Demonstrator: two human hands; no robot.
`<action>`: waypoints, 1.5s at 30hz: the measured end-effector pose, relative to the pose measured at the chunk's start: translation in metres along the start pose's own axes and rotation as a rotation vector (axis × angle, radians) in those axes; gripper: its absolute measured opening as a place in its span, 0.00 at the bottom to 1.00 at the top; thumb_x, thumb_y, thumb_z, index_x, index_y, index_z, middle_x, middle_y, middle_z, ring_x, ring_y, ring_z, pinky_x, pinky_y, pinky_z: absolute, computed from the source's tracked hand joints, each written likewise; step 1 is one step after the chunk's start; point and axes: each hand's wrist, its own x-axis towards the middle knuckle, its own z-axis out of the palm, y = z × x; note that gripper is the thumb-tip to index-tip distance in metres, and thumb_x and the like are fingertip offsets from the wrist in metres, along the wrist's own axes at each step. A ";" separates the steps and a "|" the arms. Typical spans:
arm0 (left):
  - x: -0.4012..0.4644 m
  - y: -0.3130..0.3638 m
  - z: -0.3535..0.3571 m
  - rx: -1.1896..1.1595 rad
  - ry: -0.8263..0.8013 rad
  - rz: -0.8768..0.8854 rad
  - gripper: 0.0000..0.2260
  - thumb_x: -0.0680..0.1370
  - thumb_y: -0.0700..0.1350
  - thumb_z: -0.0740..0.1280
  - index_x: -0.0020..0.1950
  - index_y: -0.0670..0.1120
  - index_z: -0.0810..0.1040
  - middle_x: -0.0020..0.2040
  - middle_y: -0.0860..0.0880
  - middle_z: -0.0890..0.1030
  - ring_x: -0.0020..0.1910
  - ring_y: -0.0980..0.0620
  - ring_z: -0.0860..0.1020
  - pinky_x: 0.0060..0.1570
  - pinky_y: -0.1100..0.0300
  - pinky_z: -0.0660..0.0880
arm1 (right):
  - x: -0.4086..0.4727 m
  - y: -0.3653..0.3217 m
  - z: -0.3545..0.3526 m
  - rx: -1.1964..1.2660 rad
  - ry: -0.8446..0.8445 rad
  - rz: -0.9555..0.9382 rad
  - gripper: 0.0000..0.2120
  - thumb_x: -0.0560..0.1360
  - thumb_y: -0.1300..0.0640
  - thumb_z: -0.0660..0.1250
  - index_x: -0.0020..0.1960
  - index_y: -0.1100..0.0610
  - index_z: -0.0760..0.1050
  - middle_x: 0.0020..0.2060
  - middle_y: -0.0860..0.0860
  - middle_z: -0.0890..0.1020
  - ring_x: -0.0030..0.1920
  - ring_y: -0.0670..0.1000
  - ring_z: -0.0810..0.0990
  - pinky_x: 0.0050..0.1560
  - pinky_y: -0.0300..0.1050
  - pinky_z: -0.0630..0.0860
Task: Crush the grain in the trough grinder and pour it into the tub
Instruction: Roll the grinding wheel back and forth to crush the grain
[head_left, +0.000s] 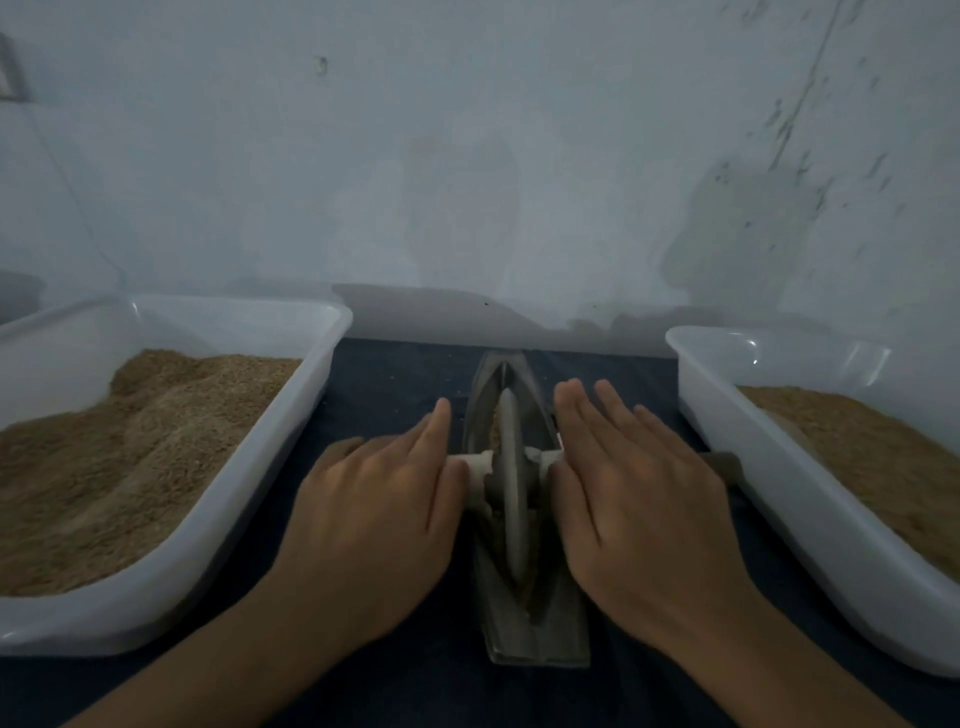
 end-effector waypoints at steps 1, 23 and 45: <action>0.003 0.000 0.000 -0.011 -0.040 -0.020 0.25 0.85 0.54 0.51 0.75 0.43 0.75 0.57 0.49 0.86 0.45 0.52 0.84 0.47 0.52 0.79 | 0.004 0.000 0.000 -0.006 -0.013 -0.002 0.30 0.85 0.44 0.43 0.80 0.57 0.65 0.77 0.52 0.70 0.79 0.52 0.64 0.77 0.54 0.65; 0.004 0.001 0.001 0.080 -0.063 -0.022 0.31 0.86 0.60 0.44 0.75 0.43 0.73 0.64 0.48 0.83 0.50 0.50 0.84 0.43 0.51 0.78 | 0.002 0.006 0.001 0.098 0.025 -0.006 0.26 0.84 0.45 0.49 0.76 0.52 0.71 0.72 0.48 0.76 0.74 0.50 0.72 0.74 0.50 0.68; 0.009 0.010 -0.015 0.015 -0.276 -0.054 0.36 0.81 0.64 0.33 0.84 0.47 0.52 0.81 0.51 0.66 0.77 0.51 0.68 0.64 0.41 0.75 | 0.001 0.010 -0.002 0.096 -0.061 0.028 0.27 0.84 0.43 0.47 0.78 0.50 0.68 0.75 0.46 0.73 0.77 0.50 0.68 0.75 0.48 0.63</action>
